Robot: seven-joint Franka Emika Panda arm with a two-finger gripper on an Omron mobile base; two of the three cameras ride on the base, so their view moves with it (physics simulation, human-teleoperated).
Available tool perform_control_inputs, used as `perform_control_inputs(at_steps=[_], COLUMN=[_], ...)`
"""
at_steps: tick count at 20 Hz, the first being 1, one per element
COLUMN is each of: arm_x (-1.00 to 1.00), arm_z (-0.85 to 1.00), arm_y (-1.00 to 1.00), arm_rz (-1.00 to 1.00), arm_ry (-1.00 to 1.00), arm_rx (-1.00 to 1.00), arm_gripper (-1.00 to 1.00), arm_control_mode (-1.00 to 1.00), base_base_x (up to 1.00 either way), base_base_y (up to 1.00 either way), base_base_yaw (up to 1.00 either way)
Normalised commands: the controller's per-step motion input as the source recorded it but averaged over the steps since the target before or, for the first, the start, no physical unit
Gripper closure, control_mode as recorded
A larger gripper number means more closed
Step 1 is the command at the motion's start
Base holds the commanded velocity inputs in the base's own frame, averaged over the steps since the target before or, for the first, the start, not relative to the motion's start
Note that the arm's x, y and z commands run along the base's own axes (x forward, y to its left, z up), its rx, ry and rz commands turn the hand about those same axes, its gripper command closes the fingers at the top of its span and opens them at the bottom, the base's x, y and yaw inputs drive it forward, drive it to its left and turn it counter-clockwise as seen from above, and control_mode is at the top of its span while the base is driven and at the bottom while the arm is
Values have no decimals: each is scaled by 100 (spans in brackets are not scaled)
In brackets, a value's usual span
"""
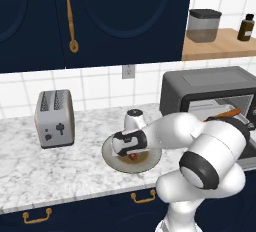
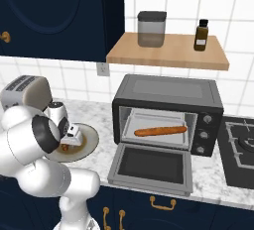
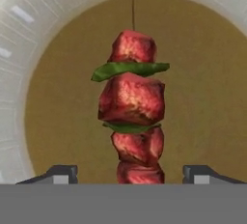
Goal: Pick up the kebab skewer and baguette bread, and place them inside the toaster oven. Close the toaster oven door and start by setting the timer.
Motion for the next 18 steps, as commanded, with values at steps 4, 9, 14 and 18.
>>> perform_control_inputs(at_steps=[4, 9, 14, 18], arm_x=[0, -6, -26, -65], arm_z=[0, 10, 76, 79], arm_y=[0, -22, -47, -48], arm_rz=[0, 0, 0, -3], arm_ry=[0, 0, 0, 0], arm_rx=[0, 2, 4, 1], arm_gripper=[100, 100, 100, 100], arm_control_mode=[-100, -100, -100, -100], base_base_x=[0, 0, 0, 0], base_base_y=[0, 0, 0, 0], base_base_yaw=[0, 0, 0, 0])
